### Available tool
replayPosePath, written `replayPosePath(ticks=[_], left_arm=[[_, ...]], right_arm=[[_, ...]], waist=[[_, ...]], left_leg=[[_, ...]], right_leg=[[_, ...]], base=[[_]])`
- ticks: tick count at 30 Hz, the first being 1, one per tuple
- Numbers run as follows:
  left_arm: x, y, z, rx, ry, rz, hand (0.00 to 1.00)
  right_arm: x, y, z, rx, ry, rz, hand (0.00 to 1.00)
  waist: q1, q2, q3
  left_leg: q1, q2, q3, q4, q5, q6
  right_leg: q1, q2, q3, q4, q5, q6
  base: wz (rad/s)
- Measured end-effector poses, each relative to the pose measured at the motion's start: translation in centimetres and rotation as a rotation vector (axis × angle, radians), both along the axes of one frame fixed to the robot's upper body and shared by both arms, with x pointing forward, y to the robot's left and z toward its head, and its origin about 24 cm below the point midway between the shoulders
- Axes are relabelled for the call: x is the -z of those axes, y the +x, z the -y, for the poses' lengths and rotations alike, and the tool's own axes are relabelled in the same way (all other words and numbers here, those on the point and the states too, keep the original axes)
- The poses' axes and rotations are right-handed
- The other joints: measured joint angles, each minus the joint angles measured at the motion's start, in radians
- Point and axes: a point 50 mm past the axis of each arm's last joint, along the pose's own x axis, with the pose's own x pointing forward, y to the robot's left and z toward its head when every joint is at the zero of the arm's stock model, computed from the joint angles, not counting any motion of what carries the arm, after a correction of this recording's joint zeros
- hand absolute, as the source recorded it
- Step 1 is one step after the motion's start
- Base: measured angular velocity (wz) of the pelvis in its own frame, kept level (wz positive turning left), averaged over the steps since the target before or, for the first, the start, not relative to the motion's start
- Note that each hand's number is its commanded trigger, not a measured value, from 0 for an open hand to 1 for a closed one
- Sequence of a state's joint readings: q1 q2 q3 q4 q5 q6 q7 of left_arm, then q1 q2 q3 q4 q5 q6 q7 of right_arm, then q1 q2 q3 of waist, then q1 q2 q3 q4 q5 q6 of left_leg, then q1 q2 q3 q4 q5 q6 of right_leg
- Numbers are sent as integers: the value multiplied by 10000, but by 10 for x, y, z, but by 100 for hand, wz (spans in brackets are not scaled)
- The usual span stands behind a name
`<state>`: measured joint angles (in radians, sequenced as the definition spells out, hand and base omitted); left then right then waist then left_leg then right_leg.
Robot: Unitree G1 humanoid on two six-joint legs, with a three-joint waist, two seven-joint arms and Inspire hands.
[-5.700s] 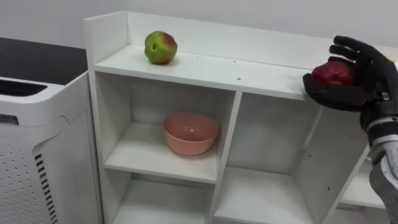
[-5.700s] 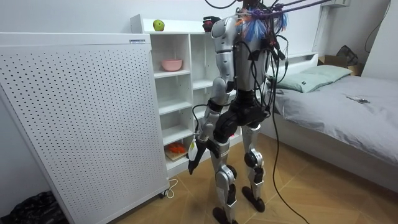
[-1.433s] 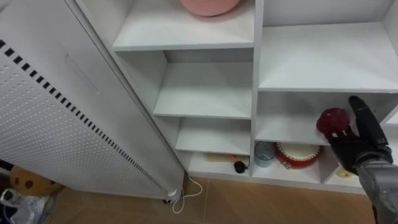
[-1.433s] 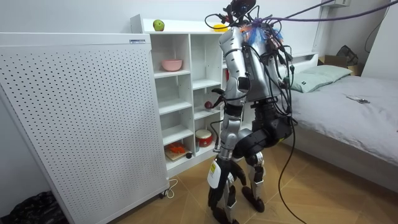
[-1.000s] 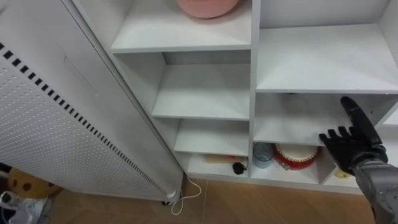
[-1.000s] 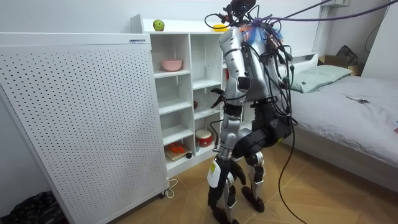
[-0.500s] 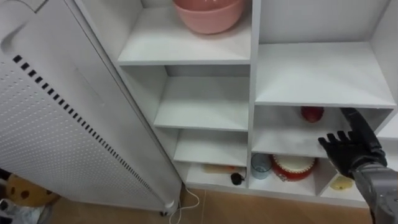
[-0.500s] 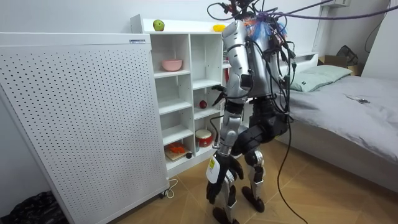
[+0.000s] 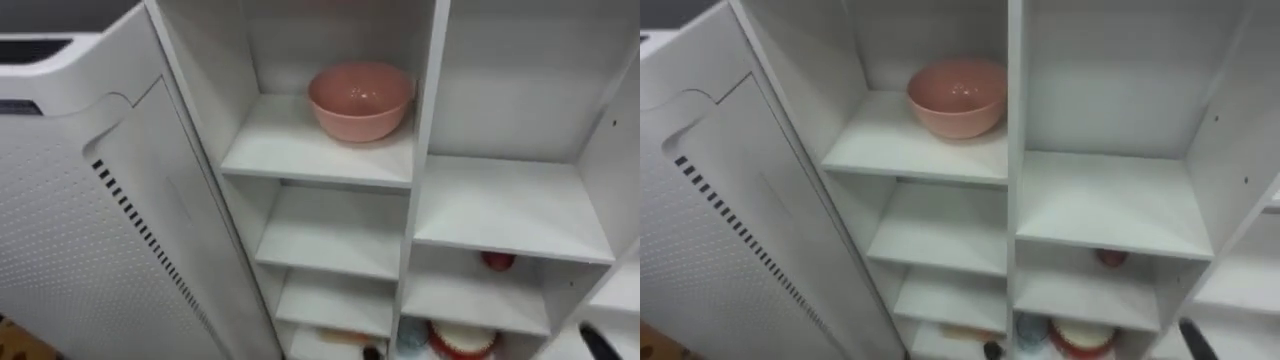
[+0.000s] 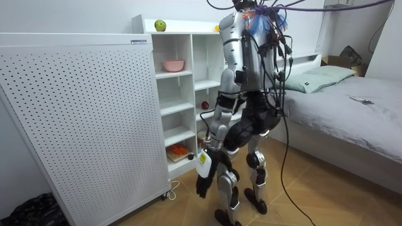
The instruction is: Arrange fruit in the closet
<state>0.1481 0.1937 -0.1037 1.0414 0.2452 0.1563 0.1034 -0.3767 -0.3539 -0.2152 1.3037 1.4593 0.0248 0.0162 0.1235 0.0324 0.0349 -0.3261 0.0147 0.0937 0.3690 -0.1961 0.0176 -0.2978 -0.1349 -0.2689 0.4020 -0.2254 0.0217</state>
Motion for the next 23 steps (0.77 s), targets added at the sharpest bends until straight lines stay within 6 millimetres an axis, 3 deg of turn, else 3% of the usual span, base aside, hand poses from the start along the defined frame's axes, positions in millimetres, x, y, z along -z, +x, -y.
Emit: replayPosePath(ticks=[2, 3, 5, 8, 13, 18, 23], left_arm=[[-2, 0, -5, -304, 224, 310, 0], [-2, -1, -7, -328, 307, 356, 0], [-3, -5, -9, -483, 539, 447, 0], [-5, -10, -12, -513, 698, 585, 0], [-4, -12, -12, -762, 935, 701, 0], [-1, -18, -9, -861, 880, 329, 0], [1, -25, -4, -1509, 750, 115, 0]], right_arm=[[30, -47, -6, -373, -4, -1313, 0], [37, -59, -10, -577, 30, -1689, 0], [58, -100, -25, -1791, 70, -2974, 0], [71, -134, -38, -2773, 288, -3782, 0], [82, -168, -56, -4286, 505, -4601, 0], [89, -175, -82, -4910, 1295, -4639, 0], [91, -187, -87, -5352, 1457, -5086, 0]], waist=[[-174, -149, -76], [-179, -220, -124], [-417, -452, -220], [-677, -775, -290], [-758, -900, -313], [-909, -802, -306], [-939, -666, -315]], left_leg=[[723, -10, 131, -438, 17, -31], [889, -11, 163, -528, 25, -45], [1503, -21, 217, -721, 26, -47], [2278, 36, 441, -1017, -2, -92], [3362, 162, 498, -1314, -172, -339], [3814, 311, 468, -1486, -339, -446], [4047, 324, 519, -1630, -413, -429]], right_leg=[[747, 42, -107, -393, -40, 66], [901, 61, -88, -487, -39, 66], [1617, 115, -101, -880, -58, 100], [2477, 246, -89, -1463, -33, 130], [3565, 493, 53, -2015, 38, 123], [3939, 675, 57, -2181, 63, 83], [4131, 710, 232, -2176, 90, 89]], base=[[12], [-8], [-2], [-12], [-12], [-2], [-3]])
